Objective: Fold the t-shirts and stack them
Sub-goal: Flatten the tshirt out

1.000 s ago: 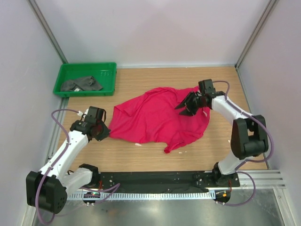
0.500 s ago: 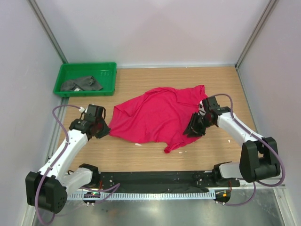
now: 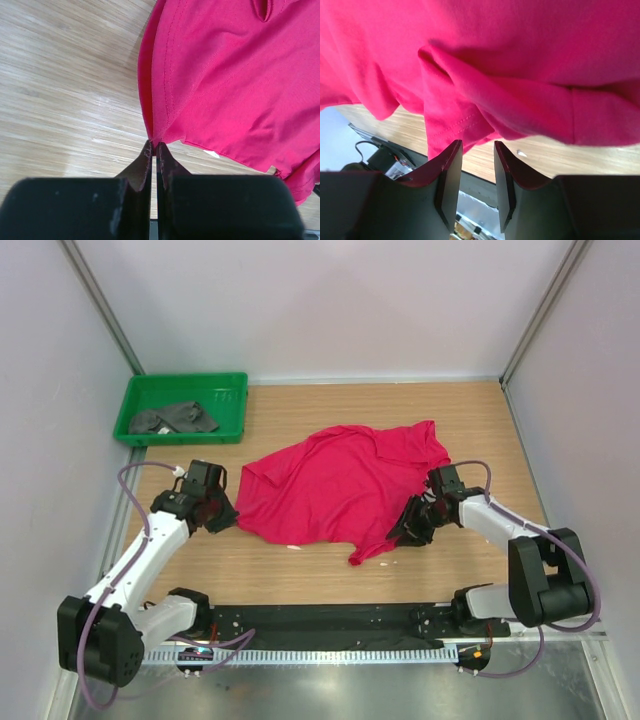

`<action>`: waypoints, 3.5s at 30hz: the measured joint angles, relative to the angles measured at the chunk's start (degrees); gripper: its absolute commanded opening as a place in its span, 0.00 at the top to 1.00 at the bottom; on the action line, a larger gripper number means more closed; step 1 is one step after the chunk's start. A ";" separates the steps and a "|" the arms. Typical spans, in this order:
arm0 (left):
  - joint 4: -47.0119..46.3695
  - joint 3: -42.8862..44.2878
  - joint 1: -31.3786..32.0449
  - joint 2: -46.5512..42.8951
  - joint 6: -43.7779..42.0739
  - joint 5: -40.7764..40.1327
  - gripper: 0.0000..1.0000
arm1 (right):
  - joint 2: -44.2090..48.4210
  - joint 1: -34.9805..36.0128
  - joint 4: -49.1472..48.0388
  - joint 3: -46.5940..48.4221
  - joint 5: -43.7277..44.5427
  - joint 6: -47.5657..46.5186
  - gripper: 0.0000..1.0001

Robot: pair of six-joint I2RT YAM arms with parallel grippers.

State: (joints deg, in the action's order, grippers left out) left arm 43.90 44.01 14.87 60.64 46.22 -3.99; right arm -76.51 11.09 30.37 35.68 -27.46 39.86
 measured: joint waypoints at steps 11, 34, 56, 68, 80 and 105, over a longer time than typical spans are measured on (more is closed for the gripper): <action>-0.39 0.00 0.00 0.37 -0.20 0.17 1.00 | -3.06 0.00 -4.57 -0.72 -0.20 2.36 0.64; -0.61 -0.02 0.00 1.25 -0.39 0.35 1.00 | -5.33 1.33 -4.46 -1.29 -0.15 0.92 0.65; -0.68 -0.92 0.00 1.14 -0.15 0.61 1.00 | -9.88 3.89 -5.55 2.45 -0.15 0.57 0.96; -0.81 -1.25 0.00 0.76 -0.02 0.74 1.00 | -9.84 14.60 -2.84 10.95 -4.13 -0.81 0.66; -0.83 -1.73 0.00 0.76 0.02 1.05 1.00 | -9.86 14.45 2.23 14.38 1.97 -3.17 0.57; -0.83 -1.86 0.00 0.76 -0.26 1.05 1.00 | -18.60 19.06 3.69 18.03 6.84 -0.50 0.58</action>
State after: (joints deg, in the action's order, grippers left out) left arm 43.07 42.15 14.87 61.41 45.95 -2.94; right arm -95.11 30.15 34.06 53.71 -20.62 39.35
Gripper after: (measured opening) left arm 0.009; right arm 0.404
